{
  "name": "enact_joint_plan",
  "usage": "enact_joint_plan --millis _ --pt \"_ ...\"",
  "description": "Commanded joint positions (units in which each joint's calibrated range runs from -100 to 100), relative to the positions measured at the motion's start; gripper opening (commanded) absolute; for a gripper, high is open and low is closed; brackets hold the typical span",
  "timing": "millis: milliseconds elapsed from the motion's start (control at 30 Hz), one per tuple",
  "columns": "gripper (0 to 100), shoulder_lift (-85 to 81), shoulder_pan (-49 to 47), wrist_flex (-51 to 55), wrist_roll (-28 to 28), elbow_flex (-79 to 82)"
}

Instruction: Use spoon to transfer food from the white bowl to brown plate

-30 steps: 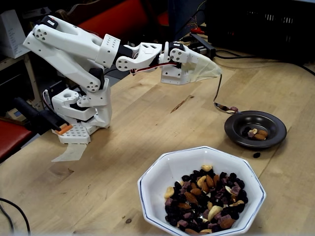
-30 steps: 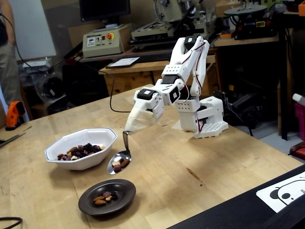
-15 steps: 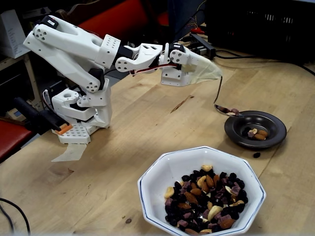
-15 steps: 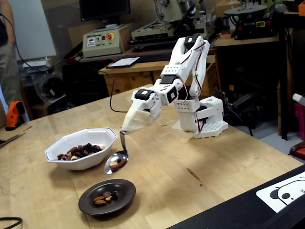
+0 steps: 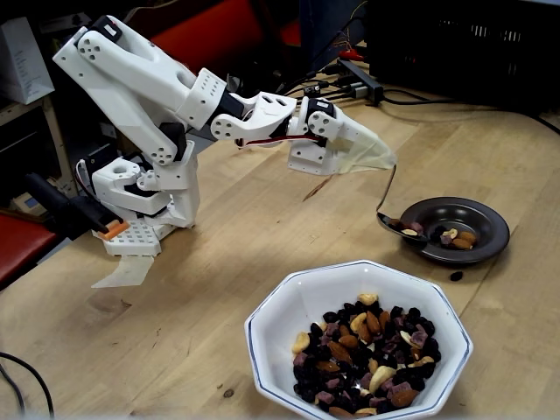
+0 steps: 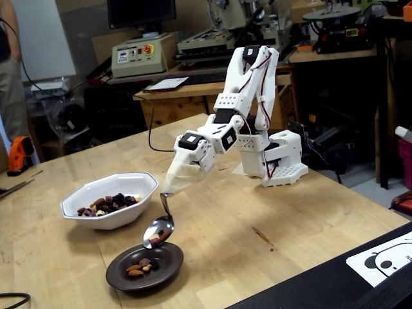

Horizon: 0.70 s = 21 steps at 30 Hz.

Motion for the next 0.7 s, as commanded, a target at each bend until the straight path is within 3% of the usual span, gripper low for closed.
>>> enact_joint_plan --millis 0,200,433,667 --pt "4 2.53 0.41 -5.76 0.15 -1.85" --pt "4 4.84 0.48 -8.29 0.29 -1.85" --pt "4 5.01 0.48 -8.29 5.57 -1.85" --pt "4 4.67 0.41 -8.29 6.30 -1.85"
